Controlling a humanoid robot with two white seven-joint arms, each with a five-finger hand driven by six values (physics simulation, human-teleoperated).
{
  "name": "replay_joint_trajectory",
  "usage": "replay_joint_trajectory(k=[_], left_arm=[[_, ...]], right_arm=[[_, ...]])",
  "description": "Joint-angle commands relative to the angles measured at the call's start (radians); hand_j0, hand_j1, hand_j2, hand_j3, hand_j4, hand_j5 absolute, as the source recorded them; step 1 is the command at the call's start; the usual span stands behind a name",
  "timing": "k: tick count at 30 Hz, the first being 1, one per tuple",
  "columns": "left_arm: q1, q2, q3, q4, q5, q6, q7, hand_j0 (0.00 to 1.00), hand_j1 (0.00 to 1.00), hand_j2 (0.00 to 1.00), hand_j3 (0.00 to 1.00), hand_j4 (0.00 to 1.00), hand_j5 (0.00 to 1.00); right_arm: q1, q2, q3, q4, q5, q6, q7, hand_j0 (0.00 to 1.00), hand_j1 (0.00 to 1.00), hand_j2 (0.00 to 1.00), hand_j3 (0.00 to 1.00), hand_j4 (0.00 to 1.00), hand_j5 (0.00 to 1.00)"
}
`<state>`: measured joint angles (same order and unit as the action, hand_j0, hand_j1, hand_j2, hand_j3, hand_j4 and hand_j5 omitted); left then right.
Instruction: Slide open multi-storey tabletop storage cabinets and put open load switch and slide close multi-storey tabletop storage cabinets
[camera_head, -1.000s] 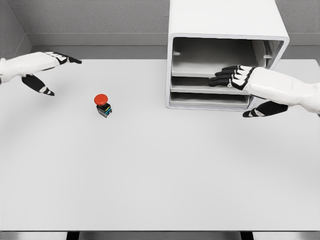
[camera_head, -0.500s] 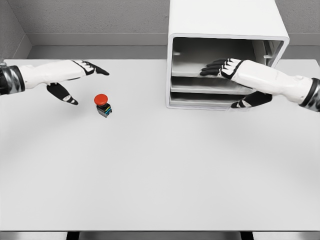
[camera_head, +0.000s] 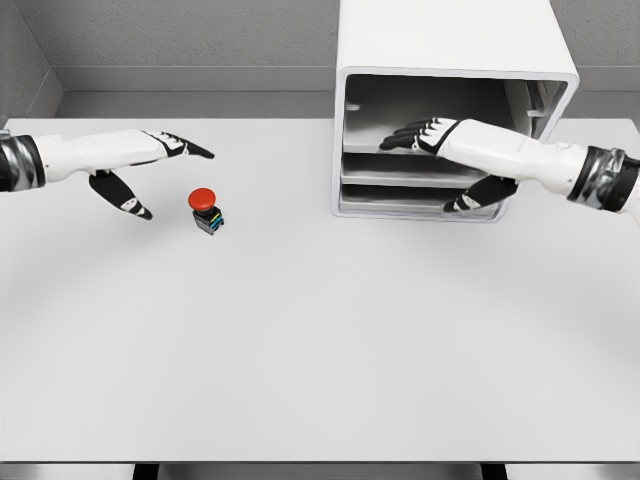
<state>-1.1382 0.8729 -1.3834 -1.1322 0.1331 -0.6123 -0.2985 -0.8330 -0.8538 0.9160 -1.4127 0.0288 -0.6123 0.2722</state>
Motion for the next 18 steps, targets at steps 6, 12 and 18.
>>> replay_joint_trajectory(k=[6, 12, 18], left_arm=[[0.003, -0.054, -0.011, 0.048, 0.019, 0.001, -0.010, 1.00, 1.00, 1.00, 1.00, 1.00, 1.00], [0.008, -0.083, -0.011, 0.049, 0.014, 0.001, -0.011, 1.00, 1.00, 1.00, 1.00, 1.00, 1.00], [0.015, -0.094, -0.013, 0.049, -0.012, 0.001, -0.010, 1.00, 1.00, 1.00, 1.00, 1.00, 1.00]], right_arm=[[0.000, 0.039, -0.026, 0.106, 0.010, 0.001, 0.041, 1.00, 1.00, 1.00, 1.00, 1.00, 1.00], [-0.005, 0.104, -0.035, 0.205, 0.037, 0.001, 0.044, 1.00, 1.00, 1.00, 1.00, 1.00, 1.00], [-0.003, 0.131, -0.035, 0.250, 0.045, 0.001, 0.044, 1.00, 1.00, 1.00, 1.00, 1.00, 1.00]])
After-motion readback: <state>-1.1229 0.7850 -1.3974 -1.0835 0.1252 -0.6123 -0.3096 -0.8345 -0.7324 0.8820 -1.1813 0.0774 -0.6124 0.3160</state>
